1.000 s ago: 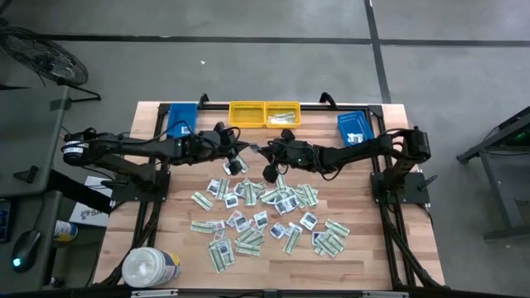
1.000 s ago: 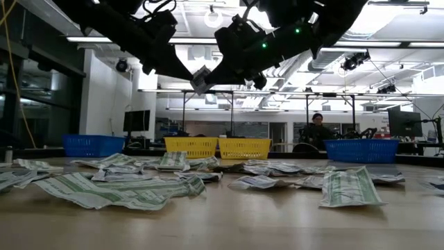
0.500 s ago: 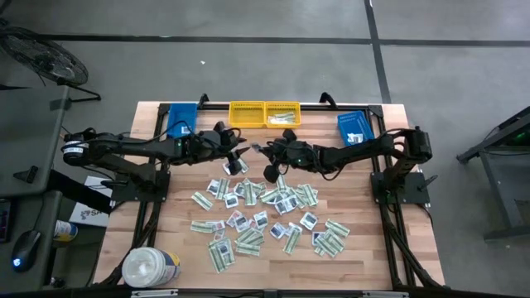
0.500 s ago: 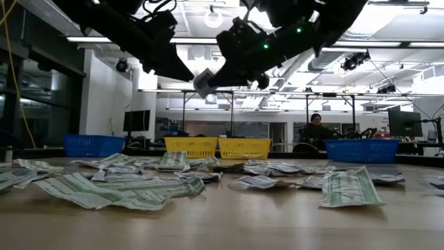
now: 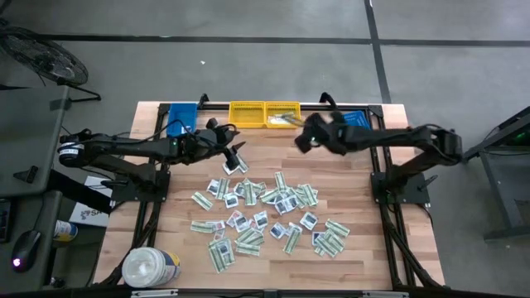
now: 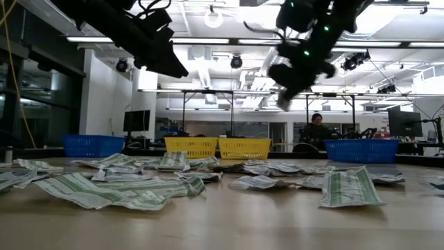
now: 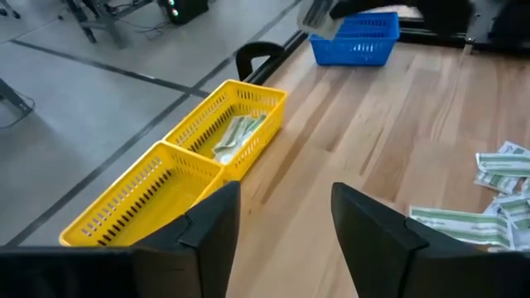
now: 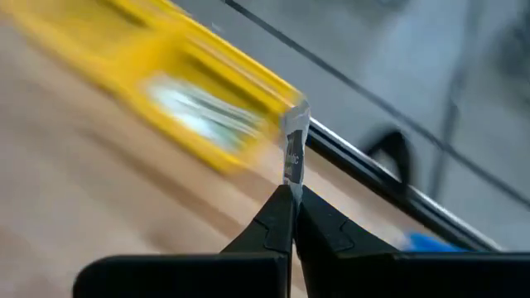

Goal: Pick & Place First Aid Supplies
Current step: Put the black towelette pack into the right blue bin

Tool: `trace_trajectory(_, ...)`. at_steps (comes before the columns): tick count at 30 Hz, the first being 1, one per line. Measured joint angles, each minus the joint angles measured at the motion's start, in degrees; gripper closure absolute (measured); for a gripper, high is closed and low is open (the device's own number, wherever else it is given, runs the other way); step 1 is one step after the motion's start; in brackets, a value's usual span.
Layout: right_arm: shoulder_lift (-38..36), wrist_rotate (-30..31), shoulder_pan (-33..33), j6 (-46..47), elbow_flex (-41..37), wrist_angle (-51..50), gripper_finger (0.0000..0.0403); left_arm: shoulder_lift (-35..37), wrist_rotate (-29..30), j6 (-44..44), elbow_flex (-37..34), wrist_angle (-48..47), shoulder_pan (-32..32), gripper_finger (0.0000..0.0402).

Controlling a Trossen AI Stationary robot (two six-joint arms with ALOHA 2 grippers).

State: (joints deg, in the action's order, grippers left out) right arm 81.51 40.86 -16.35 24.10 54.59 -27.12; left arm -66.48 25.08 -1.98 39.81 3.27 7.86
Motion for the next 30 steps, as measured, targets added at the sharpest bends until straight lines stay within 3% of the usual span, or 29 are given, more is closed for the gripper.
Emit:
trace_trajectory(6,-1.6,-2.3,-10.8,7.3,0.0,-14.5,0.0403,0.0,-0.2,-0.4,0.0,0.0,0.0,0.0224)
trace_trajectory(10,-1.4,-8.1,-17.2,7.5,0.0,-18.0,0.0403,0.0,-0.5,-0.5,0.0,-0.1,0.0,0.0224)
trace_trajectory(14,-0.7,-9.8,-21.7,7.2,0.0,-20.7,0.0403,0.0,-0.5,-0.4,0.0,-0.4,0.0,0.0225)
trace_trajectory(30,5.9,-14.4,-25.7,2.9,0.0,-24.5,0.0393,0.0,-0.6,0.0,0.0,-1.3,0.0,0.0225)
